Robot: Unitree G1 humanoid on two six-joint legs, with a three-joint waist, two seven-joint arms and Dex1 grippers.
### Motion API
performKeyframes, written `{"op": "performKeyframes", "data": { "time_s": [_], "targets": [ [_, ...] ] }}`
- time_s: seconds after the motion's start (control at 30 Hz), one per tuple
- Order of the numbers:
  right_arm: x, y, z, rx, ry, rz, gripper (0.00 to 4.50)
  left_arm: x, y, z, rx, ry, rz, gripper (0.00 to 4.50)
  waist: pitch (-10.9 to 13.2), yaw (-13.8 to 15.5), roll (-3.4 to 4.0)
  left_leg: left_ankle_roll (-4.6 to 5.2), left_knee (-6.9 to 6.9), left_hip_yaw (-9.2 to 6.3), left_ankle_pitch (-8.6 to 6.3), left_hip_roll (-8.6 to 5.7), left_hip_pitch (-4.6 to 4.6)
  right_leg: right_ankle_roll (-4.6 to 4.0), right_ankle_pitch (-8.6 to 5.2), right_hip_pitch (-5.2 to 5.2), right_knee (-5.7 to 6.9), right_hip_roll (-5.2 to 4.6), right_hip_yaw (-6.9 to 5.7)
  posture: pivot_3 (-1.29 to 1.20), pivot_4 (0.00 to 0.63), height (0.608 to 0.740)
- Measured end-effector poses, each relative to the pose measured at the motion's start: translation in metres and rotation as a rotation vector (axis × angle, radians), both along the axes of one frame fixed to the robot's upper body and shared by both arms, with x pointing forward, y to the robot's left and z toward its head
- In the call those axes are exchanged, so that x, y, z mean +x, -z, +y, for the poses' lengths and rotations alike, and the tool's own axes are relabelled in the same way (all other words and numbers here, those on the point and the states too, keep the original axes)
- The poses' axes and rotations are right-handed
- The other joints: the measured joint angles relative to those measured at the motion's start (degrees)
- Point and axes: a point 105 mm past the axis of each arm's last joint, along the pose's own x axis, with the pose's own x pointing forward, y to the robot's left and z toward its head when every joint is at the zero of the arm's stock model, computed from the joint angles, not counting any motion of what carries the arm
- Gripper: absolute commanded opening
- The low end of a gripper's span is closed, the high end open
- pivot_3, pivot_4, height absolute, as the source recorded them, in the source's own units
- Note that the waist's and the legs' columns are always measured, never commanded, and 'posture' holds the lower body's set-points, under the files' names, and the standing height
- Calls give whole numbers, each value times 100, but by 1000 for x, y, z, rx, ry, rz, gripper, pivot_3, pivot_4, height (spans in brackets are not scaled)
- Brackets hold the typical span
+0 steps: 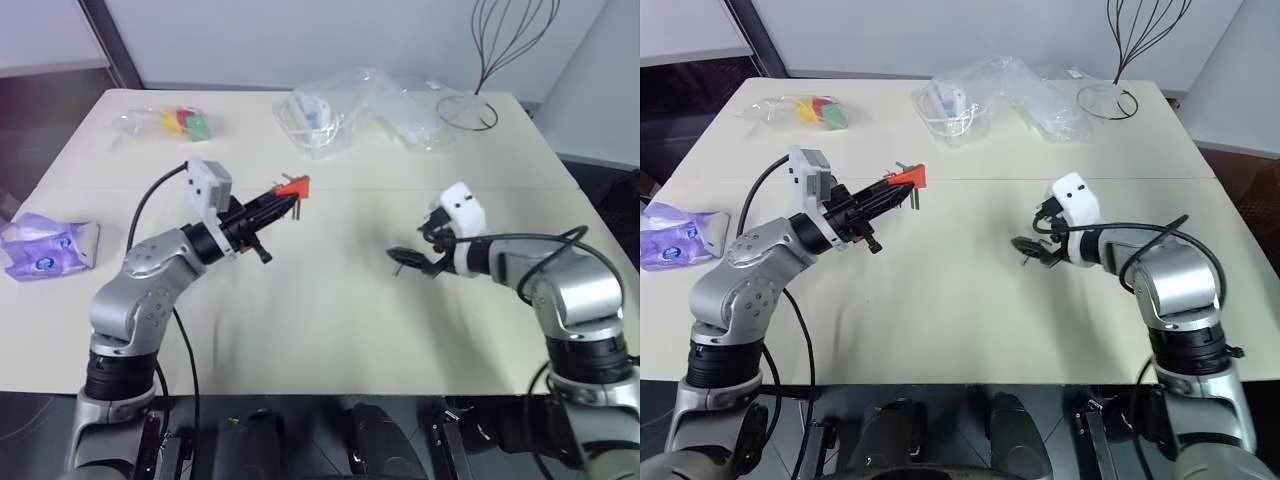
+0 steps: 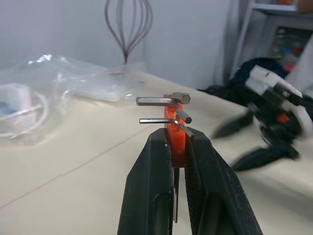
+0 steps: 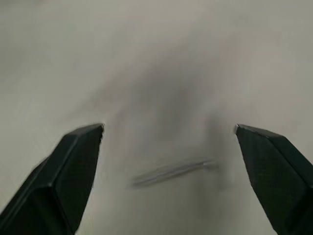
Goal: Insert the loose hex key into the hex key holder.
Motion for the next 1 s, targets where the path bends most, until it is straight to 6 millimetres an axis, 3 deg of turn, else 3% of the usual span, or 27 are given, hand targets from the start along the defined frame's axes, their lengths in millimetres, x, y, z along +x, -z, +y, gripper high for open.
{"op": "performKeyframes", "data": {
  "time_s": [0.2, 0.5, 1.0],
  "targets": [
    [2, 2, 9, 112, 117, 127, 4479, 0, 1, 1, 2, -19, -6, 0, 0, 25, -1, 0, 0, 3, 0, -4, -5, 0, 0, 0, -6, -1, -2, 0, 150, 740],
    [15, 7, 0, 172, 240, 198, 4479, 1, 4, 2, 5, -37, 0, 0, 0, -19, -1, 1, -5, 3, -1, -3, -6, 0, 0, -2, -6, 3, -2, 0, 150, 740],
    [12, 5, 9, 245, 250, 352, 4479, 2, 7, 4, 12, -51, 3, 0, 0, -22, 0, 3, -6, 3, -1, -1, -15, 0, 0, -5, -15, 9, 0, 0, 150, 740]
  ]
}}
